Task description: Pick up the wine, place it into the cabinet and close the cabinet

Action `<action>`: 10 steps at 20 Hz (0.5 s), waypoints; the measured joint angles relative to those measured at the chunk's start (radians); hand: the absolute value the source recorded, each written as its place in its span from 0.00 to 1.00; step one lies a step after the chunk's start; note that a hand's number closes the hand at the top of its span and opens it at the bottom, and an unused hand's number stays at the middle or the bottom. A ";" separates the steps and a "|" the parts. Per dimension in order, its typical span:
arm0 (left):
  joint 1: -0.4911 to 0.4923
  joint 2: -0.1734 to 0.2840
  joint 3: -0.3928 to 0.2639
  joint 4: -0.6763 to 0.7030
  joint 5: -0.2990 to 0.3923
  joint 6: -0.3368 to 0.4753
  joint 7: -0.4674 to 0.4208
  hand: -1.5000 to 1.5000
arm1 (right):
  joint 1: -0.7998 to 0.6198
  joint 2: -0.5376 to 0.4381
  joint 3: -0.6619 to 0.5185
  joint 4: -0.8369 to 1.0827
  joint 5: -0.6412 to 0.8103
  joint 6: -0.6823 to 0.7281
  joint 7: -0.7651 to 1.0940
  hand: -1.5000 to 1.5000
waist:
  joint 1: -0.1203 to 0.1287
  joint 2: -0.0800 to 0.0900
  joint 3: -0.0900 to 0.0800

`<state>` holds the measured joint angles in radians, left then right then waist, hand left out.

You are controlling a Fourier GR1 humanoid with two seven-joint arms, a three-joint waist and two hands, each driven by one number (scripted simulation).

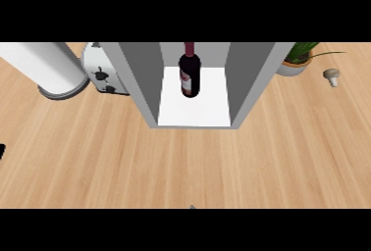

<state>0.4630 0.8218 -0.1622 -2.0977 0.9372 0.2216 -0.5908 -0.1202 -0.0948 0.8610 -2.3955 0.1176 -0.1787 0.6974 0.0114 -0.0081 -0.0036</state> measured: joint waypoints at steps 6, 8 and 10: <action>-0.028 -0.015 0.003 -0.006 0.017 -0.015 0.040 0.00 | -0.155 -0.067 0.029 0.019 0.012 -0.128 0.037 1.00 | 0.006 0.004 0.000; -0.042 -0.017 0.012 0.001 0.026 -0.028 0.049 0.00 | -0.219 -0.068 0.020 0.043 -0.027 -0.157 0.047 1.00 | 0.014 0.007 0.000; -0.047 -0.021 0.013 0.001 0.026 -0.032 0.056 0.00 | -0.281 -0.066 0.007 0.066 -0.066 -0.193 0.056 1.00 | 0.020 0.008 0.000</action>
<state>0.4157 0.8009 -0.1489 -2.0971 0.9634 0.1894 -0.5345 -0.4010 -0.1611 0.8676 -2.3299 0.0519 -0.3720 0.7536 0.0313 0.0000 -0.0038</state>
